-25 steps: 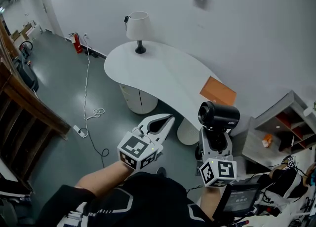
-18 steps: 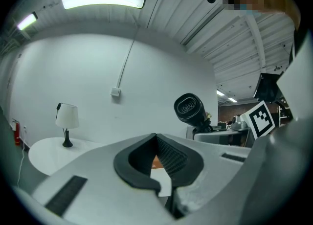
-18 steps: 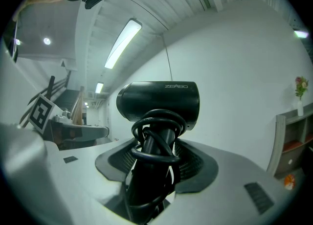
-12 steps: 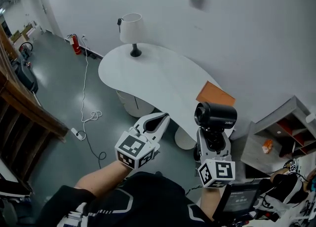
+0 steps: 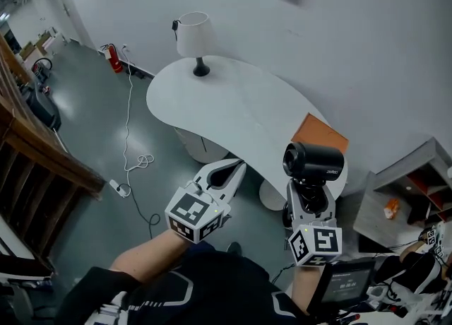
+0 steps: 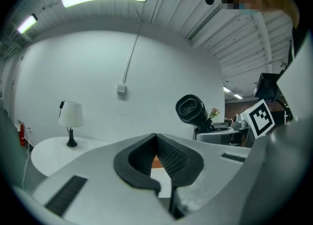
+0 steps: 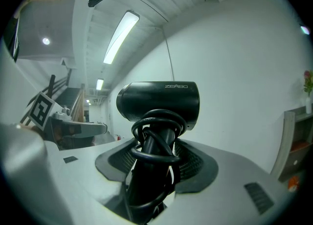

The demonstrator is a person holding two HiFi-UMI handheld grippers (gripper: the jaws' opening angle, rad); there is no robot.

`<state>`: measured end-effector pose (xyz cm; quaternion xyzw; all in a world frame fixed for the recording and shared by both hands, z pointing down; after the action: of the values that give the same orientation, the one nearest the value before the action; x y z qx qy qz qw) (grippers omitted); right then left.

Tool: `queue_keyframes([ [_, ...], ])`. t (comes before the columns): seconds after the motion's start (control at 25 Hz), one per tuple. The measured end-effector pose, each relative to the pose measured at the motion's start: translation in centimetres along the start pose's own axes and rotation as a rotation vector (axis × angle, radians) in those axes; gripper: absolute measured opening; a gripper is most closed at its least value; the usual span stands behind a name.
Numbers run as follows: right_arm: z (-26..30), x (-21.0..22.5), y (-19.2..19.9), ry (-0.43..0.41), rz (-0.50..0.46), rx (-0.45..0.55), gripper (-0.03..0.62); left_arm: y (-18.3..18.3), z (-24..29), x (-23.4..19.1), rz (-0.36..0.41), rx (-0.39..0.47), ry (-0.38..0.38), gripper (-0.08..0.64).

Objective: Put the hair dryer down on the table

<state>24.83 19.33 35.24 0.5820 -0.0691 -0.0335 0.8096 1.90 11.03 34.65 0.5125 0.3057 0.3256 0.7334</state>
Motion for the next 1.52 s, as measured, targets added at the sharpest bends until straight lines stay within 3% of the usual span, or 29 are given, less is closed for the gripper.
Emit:
queue_keyframes([
  [0.32,4.4,-3.8,-1.5,0.060,-0.040,0.006,0.249,-0.3,-1.0,-5.9,0.020,0.011,0.045,0.006],
  [1.52,18.4,-13.7,-5.3,0.167,0.107,-0.004,0.248,-1.3,-2.4,-24.8,-0.002,0.063,0.091,0.006],
])
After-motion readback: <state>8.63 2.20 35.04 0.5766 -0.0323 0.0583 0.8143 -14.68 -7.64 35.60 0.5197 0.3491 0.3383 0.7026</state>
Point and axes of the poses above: the fingertips, and each gripper's own axes: z forward along the fingers, x to its right, y out of its underside, the point moved 10 cm from there along -z, backward along the fingers, and after that the axes turned 11 degrees about -x, right-handed, at the moved point
